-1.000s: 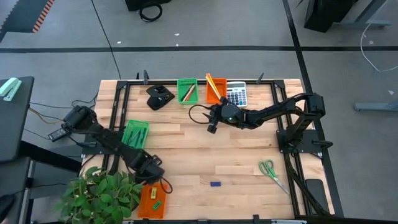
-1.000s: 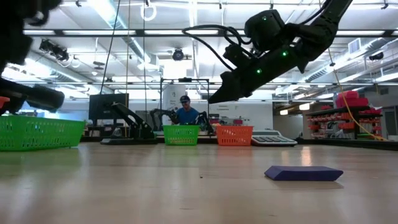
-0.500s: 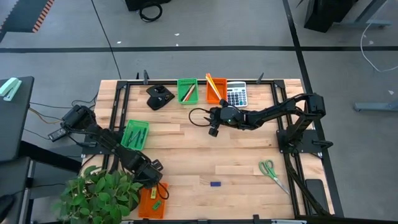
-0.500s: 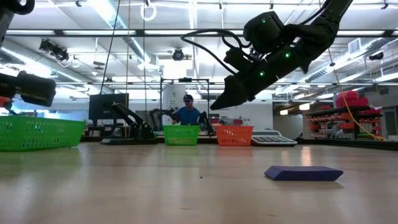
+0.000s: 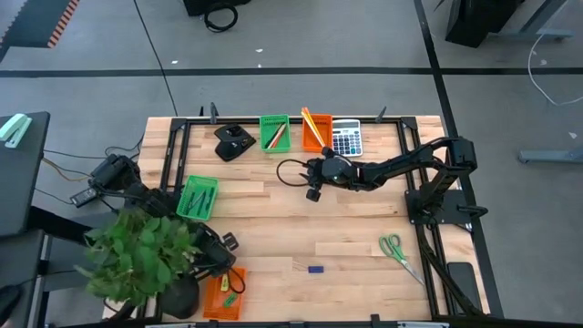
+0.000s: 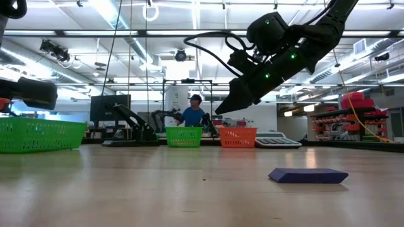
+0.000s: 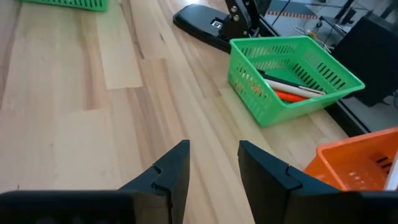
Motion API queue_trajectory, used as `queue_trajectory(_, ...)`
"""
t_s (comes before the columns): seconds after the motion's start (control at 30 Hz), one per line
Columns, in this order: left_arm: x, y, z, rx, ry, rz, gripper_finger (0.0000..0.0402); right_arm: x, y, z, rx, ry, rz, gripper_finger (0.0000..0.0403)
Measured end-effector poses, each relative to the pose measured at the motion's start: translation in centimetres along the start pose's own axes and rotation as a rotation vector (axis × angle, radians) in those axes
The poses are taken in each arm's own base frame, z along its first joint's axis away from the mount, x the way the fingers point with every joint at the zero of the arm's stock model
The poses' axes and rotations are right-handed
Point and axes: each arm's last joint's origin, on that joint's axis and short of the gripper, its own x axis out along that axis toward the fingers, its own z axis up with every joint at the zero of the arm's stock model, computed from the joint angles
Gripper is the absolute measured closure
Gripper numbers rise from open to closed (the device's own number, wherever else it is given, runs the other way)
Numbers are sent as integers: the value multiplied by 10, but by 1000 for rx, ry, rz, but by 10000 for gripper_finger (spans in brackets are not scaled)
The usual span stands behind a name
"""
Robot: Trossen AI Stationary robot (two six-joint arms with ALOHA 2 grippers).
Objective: Sort crayons/erasers/pens/pencils in bins
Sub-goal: Put the pink eraser into the bottom orange bin
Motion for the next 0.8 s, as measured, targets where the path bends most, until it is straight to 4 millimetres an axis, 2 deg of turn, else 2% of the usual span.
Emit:
queue_trajectory(0.33,-8,-1,3,-106,60,-4,258,1,-4,3,-18,-34,-12,260)
queue_trajectory(0.6,-6,-14,7,-53,55,34,258,1,-3,4,-18,-36,-4,260)
queue_trajectory(0.8,-6,-16,4,-41,111,90,265,1,-3,4,-17,-37,-1,260)
